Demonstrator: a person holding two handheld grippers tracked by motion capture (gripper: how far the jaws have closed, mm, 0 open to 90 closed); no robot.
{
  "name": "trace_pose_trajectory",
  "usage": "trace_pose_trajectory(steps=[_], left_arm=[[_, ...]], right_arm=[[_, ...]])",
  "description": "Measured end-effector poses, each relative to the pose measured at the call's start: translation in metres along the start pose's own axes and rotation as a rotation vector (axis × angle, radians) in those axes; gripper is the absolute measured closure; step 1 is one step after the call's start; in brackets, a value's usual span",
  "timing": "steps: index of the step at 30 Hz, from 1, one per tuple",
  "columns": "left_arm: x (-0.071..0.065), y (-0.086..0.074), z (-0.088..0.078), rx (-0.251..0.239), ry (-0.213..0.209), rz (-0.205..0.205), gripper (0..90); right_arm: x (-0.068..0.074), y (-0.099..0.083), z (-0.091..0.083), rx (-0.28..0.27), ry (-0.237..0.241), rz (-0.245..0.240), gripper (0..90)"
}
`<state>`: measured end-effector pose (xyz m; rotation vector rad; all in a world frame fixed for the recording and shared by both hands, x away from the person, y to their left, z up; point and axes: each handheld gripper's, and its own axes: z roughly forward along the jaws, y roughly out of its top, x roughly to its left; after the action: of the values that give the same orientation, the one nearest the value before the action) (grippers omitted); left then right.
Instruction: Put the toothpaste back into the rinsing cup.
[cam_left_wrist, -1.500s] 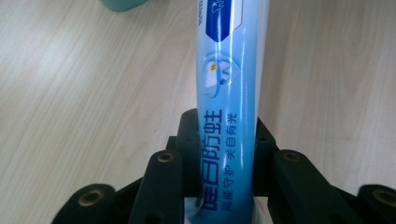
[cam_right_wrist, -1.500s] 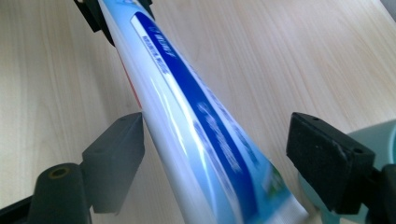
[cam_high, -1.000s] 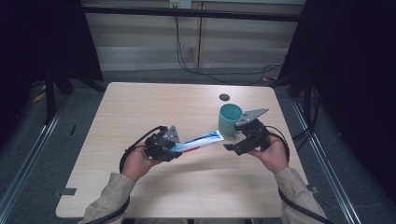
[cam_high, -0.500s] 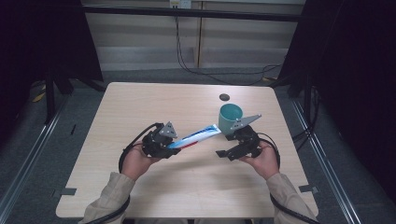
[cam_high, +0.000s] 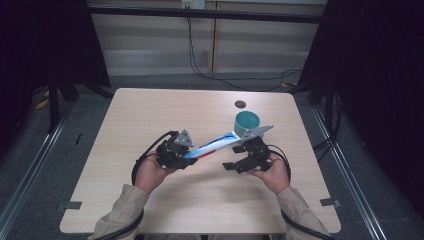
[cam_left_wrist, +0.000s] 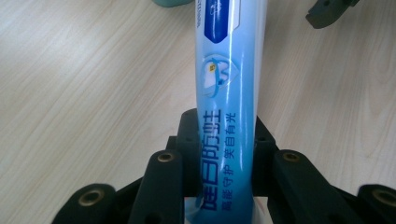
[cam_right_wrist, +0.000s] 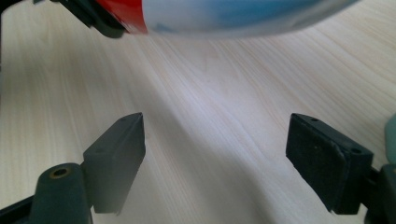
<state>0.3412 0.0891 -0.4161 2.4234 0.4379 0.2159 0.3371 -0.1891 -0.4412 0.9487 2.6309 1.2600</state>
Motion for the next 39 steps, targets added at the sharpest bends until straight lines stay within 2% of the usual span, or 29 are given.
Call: trace_pose_trajectory(steps=[4,15,16,21,25,27,38,39], left_arm=[[-0.001,0.001,0.003,0.001,-0.009,-0.002,73.4],[-0.005,0.003,0.011,-0.004,-0.016,-0.007,73.2],[-0.006,0.003,0.011,-0.006,-0.022,-0.008,73.2],[-0.008,0.004,0.013,-0.014,-0.018,-0.014,73.2],[-0.007,0.005,0.014,-0.03,-0.031,-0.037,73.1],[-0.006,0.004,0.013,-0.035,-0.031,-0.041,72.9],[-0.006,0.004,0.017,-0.035,-0.043,-0.066,72.9],[-0.007,0.005,0.018,-0.037,-0.042,-0.075,72.9]], right_arm=[[-0.001,0.002,-0.002,-0.029,0.017,0.021,22.1],[0.001,0.004,0.001,-0.043,0.024,0.031,25.5],[0.001,0.004,0.002,-0.052,0.046,0.038,25.9],[0.003,0.006,0.002,-0.071,0.057,0.046,26.4],[0.004,0.009,0.0,-0.107,0.07,0.08,28.2],[0.002,0.011,-0.002,-0.128,0.073,0.118,30.1],[-0.001,0.019,-0.002,-0.148,0.073,0.213,29.4],[-0.002,0.021,-0.003,-0.164,0.077,0.241,29.4]])
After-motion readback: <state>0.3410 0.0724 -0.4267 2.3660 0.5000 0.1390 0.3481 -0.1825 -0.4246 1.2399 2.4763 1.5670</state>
